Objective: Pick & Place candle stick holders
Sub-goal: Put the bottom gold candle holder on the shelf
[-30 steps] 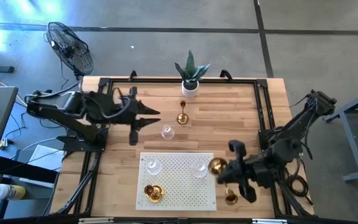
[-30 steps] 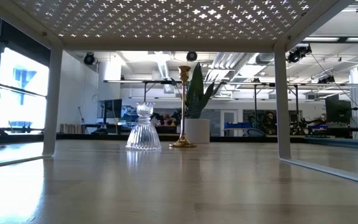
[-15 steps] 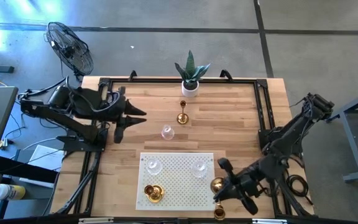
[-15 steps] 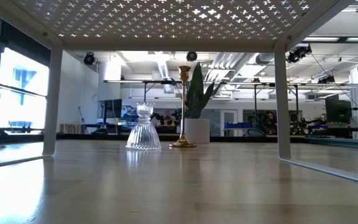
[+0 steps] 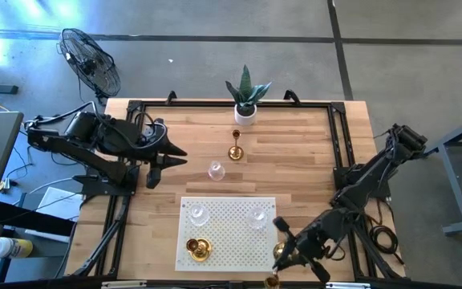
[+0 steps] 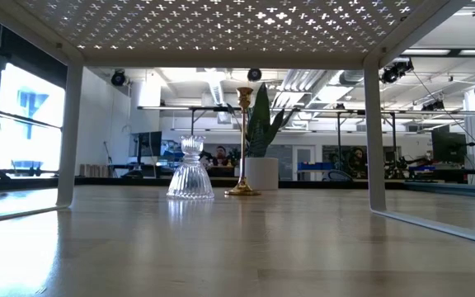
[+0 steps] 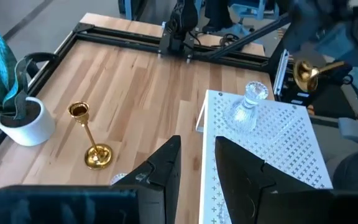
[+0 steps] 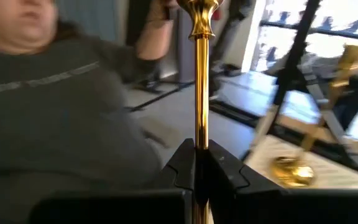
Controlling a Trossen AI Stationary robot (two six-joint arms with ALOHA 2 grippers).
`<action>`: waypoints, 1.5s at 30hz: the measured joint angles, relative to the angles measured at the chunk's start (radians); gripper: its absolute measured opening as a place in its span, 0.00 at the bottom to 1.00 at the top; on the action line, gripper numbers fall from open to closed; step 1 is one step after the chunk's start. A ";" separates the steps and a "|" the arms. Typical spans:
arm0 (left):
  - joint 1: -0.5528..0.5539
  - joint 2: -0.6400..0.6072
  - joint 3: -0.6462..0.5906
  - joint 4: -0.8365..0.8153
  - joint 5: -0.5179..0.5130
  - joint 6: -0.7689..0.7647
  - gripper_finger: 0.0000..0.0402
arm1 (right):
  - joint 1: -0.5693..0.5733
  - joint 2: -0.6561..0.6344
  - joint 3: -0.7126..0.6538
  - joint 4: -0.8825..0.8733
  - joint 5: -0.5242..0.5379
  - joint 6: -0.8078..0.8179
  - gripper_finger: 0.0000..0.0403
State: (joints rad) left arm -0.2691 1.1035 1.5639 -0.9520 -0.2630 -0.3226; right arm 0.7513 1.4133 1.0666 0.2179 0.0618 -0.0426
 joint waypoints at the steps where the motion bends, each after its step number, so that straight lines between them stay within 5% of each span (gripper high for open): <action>1: 0.000 0.000 0.000 -0.001 0.000 0.000 0.24 | 0.000 0.010 0.000 0.008 -0.029 0.001 0.02; 26: 0.000 0.000 -0.006 -0.046 -0.043 0.029 0.24 | -0.073 0.121 -0.001 0.206 -0.444 -0.340 0.01; 38: 0.000 0.001 -0.009 -0.035 -0.082 0.030 0.24 | -0.202 0.206 0.000 0.482 -0.652 -0.277 0.01; 45: 0.000 0.001 -0.009 -0.036 -0.089 0.041 0.24 | -0.242 0.233 0.113 0.384 -0.726 -0.272 0.01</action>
State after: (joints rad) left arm -0.2687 1.1042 1.5551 -0.9878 -0.3519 -0.2818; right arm 0.5094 1.6462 1.1799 0.6017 -0.6646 -0.3145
